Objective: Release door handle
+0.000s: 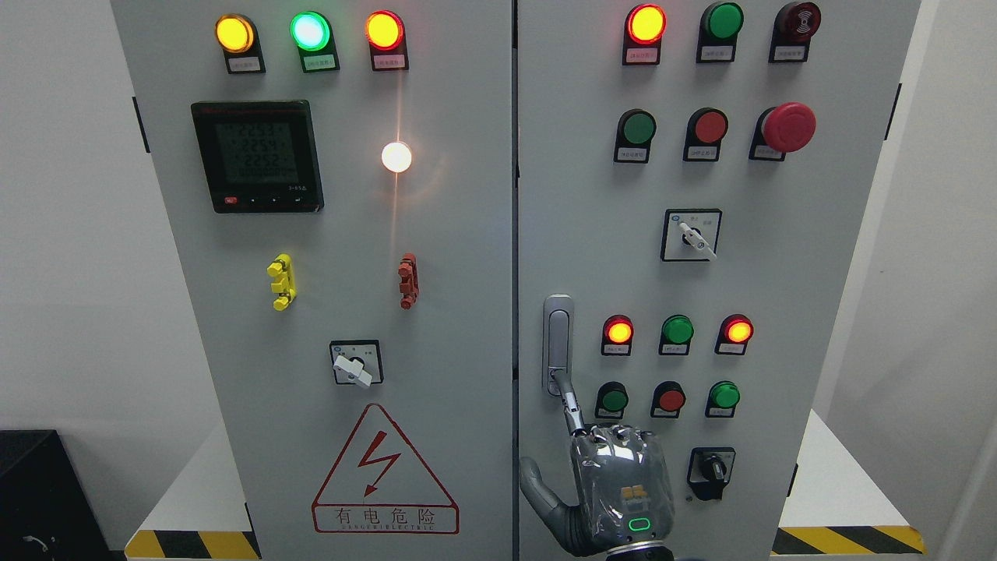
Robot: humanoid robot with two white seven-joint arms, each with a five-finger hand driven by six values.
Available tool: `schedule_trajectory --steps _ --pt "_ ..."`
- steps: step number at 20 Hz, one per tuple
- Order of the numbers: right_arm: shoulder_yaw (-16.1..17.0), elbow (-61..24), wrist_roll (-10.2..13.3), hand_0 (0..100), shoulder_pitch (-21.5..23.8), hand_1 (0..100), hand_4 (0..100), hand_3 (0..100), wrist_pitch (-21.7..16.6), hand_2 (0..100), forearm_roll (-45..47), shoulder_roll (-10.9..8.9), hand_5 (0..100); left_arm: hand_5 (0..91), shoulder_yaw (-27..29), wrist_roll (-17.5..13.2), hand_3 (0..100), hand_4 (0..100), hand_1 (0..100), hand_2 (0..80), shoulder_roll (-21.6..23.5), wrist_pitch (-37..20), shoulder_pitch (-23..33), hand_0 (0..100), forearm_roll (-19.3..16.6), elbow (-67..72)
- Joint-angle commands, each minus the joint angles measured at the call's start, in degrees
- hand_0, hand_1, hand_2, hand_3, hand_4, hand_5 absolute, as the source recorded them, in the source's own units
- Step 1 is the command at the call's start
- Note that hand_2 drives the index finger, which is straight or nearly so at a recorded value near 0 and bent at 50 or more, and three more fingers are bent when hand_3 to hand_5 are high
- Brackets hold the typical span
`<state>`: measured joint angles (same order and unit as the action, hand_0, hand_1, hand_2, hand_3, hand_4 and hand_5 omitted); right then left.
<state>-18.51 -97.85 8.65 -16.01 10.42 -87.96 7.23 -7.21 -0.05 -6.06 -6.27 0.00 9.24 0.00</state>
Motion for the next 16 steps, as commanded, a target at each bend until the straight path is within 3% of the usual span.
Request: schedule_trajectory --steps 1,16 --pt "0.05 0.55 -0.03 38 0.01 21 100 100 0.04 0 -0.02 0.06 100 0.0 0.0 0.05 0 0 56 0.0 0.0 0.03 -1.49 12 -0.01 1.67" --pt "0.14 1.52 -0.12 38 -0.34 21 100 100 0.13 0 -0.02 0.15 100 0.0 0.0 0.05 0 0 56 0.0 0.0 0.03 -1.49 12 -0.01 1.67"
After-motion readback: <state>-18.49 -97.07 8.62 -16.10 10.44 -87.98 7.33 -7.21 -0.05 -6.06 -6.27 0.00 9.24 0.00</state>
